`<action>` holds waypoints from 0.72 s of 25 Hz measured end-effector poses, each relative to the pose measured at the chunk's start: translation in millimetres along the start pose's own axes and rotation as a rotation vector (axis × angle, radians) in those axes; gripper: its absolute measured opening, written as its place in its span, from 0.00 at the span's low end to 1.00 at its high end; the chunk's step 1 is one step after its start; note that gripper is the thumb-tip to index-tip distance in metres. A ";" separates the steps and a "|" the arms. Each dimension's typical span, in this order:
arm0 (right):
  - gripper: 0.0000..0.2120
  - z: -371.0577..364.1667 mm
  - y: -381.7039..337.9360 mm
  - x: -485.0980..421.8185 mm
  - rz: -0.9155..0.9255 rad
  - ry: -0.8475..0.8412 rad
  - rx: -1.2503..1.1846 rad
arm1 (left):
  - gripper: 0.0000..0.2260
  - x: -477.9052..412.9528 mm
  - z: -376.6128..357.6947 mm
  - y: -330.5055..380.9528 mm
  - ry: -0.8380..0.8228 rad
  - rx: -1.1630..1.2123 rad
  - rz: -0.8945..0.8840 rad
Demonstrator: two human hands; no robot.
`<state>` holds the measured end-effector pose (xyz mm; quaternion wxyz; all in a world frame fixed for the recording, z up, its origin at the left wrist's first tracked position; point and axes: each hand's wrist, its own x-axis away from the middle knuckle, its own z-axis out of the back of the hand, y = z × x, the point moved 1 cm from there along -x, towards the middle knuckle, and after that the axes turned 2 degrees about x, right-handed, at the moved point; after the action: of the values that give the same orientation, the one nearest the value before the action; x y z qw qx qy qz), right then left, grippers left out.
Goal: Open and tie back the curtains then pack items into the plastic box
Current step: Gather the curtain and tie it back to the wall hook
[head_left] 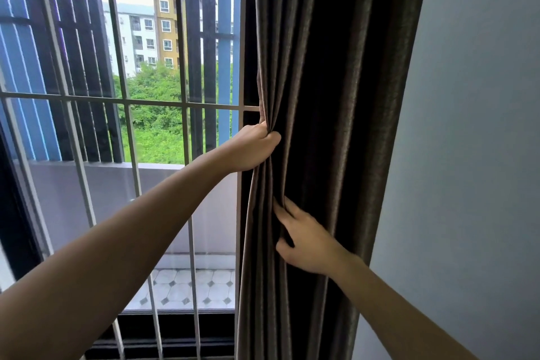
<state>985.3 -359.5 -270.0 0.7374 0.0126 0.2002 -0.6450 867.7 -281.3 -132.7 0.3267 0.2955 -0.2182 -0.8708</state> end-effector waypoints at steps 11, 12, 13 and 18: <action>0.32 6.6 -11.3 4.6 0.015 0.009 0.226 | 0.08 -7.1 -15.1 4.3 -0.049 0.053 -0.093; 0.33 8.3 -8.8 4.2 0.028 0.002 0.271 | 0.07 -8.8 -16.9 3.7 -0.034 0.023 -0.095; 0.32 12.9 -4.7 4.0 0.058 0.016 0.309 | 0.07 -9.2 -17.9 3.5 -0.022 0.020 -0.086; 0.21 60.9 8.3 1.4 -0.017 0.682 0.218 | 0.11 -9.5 -17.4 1.4 0.008 0.053 -0.056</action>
<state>1010.4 -376.4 -216.4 0.6168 0.3042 0.3650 -0.6275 885.5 -278.9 -141.1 0.2953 0.3136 -0.2315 -0.8722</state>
